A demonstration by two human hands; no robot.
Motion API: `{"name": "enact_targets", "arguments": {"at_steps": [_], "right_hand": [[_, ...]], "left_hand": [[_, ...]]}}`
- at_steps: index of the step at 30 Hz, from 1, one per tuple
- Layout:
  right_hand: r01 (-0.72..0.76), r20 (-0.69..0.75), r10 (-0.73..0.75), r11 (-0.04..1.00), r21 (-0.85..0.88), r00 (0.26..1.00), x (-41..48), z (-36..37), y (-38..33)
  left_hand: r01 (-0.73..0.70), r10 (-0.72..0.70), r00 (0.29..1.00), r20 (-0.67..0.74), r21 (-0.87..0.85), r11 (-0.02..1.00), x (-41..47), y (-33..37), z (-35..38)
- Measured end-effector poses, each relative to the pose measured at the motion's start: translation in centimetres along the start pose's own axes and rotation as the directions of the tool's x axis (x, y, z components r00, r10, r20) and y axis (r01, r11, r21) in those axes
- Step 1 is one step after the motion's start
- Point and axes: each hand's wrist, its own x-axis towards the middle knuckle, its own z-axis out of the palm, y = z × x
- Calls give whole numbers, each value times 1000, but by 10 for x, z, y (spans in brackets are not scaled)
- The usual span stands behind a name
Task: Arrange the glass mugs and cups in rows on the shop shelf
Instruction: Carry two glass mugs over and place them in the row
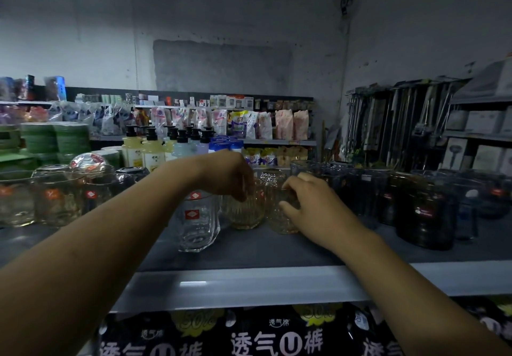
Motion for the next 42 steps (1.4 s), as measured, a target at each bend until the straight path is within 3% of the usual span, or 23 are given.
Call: {"name": "enact_targets", "arguments": {"at_steps": [17, 42], "right_hand": [[-75, -47, 73, 996, -39, 996, 4, 18, -1], [-89, -13, 89, 996, -17, 996, 13, 33, -3]], "left_hand": [[25, -36, 987, -160, -69, 997, -6, -1, 11], [23, -19, 978, -208, 17, 1000, -15, 7, 15]]}}
